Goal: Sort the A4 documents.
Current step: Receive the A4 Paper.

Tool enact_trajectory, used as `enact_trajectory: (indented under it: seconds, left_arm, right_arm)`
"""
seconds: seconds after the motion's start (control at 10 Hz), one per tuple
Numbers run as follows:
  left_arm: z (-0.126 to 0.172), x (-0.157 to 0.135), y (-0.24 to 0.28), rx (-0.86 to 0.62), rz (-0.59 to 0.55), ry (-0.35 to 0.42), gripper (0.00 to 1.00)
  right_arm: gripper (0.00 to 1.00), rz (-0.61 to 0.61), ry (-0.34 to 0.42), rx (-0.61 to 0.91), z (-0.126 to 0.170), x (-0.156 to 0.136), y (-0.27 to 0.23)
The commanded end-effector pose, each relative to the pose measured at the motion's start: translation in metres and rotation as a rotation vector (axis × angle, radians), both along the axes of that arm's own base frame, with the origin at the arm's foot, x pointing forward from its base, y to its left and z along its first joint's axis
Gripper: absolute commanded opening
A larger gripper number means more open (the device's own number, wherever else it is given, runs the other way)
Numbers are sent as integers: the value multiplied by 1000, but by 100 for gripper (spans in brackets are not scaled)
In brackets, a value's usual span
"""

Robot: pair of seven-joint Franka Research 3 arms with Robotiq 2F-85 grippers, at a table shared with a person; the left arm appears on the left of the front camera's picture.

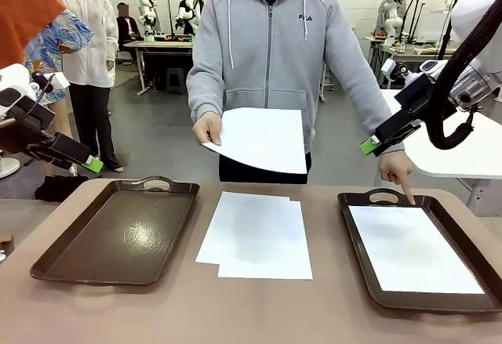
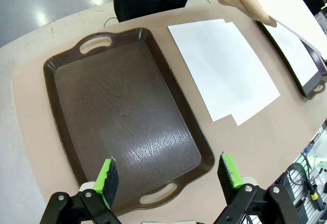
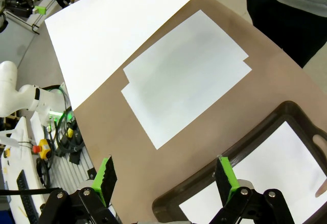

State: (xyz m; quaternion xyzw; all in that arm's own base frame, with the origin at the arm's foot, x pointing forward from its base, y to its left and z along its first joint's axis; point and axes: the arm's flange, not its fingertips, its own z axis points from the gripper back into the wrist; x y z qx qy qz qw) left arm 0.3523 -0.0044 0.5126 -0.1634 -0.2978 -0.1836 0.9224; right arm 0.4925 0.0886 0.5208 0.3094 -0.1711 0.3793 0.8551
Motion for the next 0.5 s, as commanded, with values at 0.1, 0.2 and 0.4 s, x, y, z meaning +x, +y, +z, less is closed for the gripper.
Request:
enact_trajectory:
  seconds: [0.1, 0.2, 0.4]
  left_arm:
    - [-1, 0, 1, -9, -2, 3, 100]
    - [-1, 0, 1, -9, -2, 3, 100]
    - [-1, 0, 1, -9, -2, 3, 100]
  right_arm:
    - [100, 2, 1, -5, -1, 0, 1]
    - [100, 0, 0, 0, 0, 0, 0]
    - [100, -46, 29, 75, -1, 4, -1]
